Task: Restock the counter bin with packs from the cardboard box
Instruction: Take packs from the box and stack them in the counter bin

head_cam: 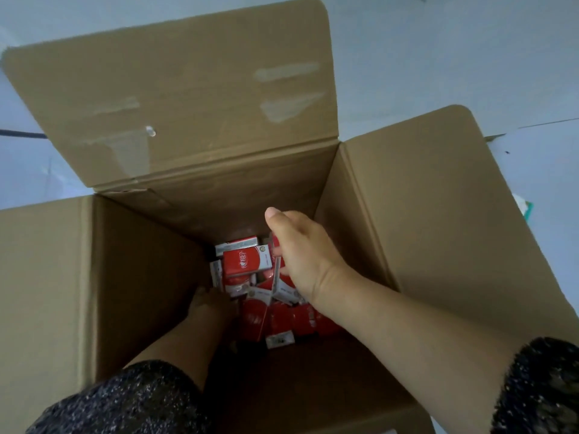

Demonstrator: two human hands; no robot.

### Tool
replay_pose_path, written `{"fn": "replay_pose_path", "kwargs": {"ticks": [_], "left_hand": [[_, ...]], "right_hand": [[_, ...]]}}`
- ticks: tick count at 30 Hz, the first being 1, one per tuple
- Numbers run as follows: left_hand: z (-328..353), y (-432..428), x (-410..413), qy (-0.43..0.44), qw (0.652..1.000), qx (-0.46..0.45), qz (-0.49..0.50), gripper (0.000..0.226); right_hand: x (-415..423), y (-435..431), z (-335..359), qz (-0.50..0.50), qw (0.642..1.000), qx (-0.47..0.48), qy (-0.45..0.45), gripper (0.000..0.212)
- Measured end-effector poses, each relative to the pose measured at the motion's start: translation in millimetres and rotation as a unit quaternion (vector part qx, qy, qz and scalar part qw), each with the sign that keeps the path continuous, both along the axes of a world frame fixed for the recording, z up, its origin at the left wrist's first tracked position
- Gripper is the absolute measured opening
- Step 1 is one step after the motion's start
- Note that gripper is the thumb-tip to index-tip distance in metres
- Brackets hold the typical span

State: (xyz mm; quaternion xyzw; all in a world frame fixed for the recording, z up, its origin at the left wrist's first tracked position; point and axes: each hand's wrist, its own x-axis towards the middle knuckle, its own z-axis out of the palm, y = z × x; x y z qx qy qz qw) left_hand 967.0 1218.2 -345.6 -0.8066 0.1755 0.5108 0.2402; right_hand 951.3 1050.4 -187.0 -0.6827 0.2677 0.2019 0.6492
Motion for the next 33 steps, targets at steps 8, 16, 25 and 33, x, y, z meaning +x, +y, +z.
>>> {"fn": "replay_pose_path", "kwargs": {"ticks": [8, 16, 25, 33], "left_hand": [[20, 7, 22, -0.038, 0.995, -0.062, 0.072, 0.075], [200, -16, 24, -0.120, 0.898, -0.294, 0.305, 0.033], [385, -15, -27, -0.212, 0.556, -0.534, 0.600, 0.030], [591, -45, -53, -0.146, 0.314, -0.703, 0.621, 0.043]], "right_hand": [[2, 5, 34, -0.009, 0.999, -0.036, -0.018, 0.025], [-12, 9, 126, 0.021, 0.994, -0.072, -0.074, 0.025], [-45, -6, 279, 0.050, 0.981, -0.121, -0.145, 0.022], [-68, -21, 467, 0.050, 0.940, -0.187, -0.280, 0.038]]}}
